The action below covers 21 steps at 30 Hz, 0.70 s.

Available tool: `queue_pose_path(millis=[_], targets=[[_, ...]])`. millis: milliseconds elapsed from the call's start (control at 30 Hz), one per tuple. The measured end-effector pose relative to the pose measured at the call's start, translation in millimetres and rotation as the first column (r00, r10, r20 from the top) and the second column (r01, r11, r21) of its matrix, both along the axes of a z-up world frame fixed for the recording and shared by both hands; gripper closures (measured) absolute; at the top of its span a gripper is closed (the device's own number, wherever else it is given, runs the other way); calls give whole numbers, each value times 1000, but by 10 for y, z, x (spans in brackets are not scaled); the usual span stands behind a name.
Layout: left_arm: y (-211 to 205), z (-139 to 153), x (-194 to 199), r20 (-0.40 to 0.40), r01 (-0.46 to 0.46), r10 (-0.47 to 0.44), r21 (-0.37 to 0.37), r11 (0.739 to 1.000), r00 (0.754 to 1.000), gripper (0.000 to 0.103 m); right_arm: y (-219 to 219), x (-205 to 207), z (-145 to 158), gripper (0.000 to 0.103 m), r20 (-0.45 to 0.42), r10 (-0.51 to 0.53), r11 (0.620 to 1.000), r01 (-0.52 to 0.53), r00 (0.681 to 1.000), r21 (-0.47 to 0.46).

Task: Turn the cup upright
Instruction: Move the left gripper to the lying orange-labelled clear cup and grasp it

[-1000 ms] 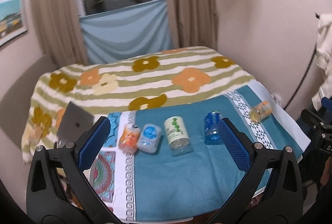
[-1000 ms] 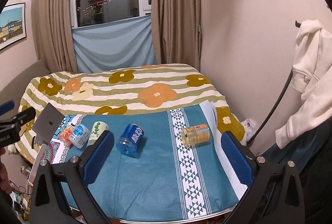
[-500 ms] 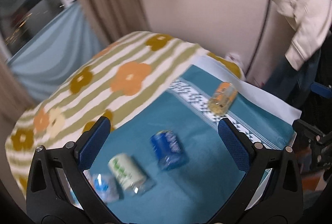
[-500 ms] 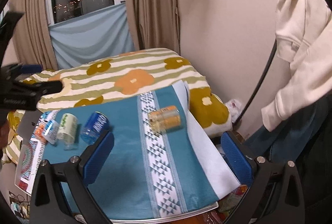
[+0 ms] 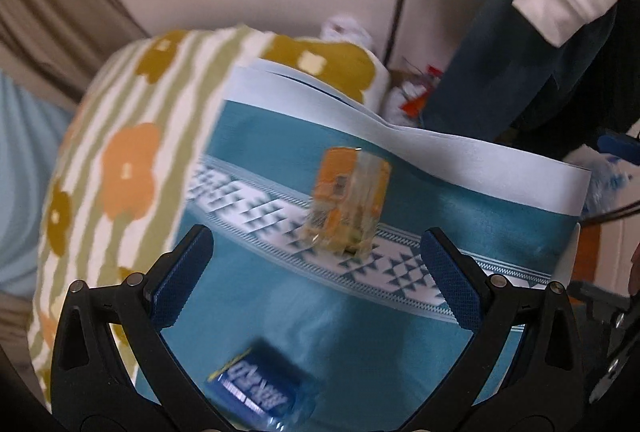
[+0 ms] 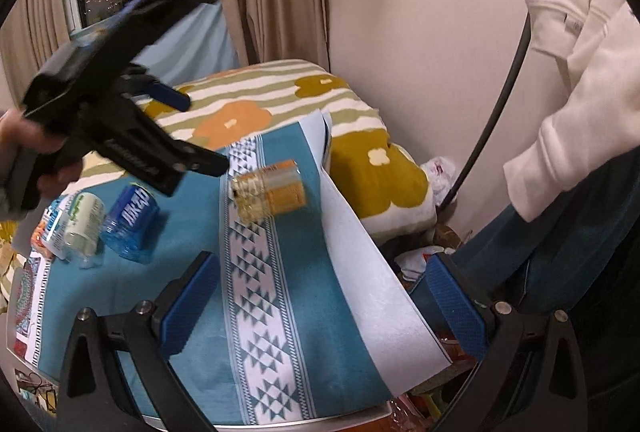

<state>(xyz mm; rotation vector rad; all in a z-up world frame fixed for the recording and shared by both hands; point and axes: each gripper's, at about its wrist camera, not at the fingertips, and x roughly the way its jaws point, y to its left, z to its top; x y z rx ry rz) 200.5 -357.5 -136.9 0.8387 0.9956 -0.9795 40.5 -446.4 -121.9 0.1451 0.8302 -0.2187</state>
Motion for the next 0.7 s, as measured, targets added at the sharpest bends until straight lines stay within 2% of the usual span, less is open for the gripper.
queue_pose_path(millis=[133,400,500,700], targets=[[-243,-284,55,-36,52,-49,75,996,998,0,-70,22,-123,0,-21,3,1000,-3,1000,14],[-412,-601,104,-70,97,-86,173,980,994,1,-157,75,-291,0,-34,25,999,-24,999,28],[-449,-711,99,-84,109,-93,199,974,992,6,-189,101,-337,0,-36,25,999,-24,999,32],[-456,-821,106,-101,109,-88,225,968,991,24,-183,106,-380,0,-37,33,999,-32,999,24]])
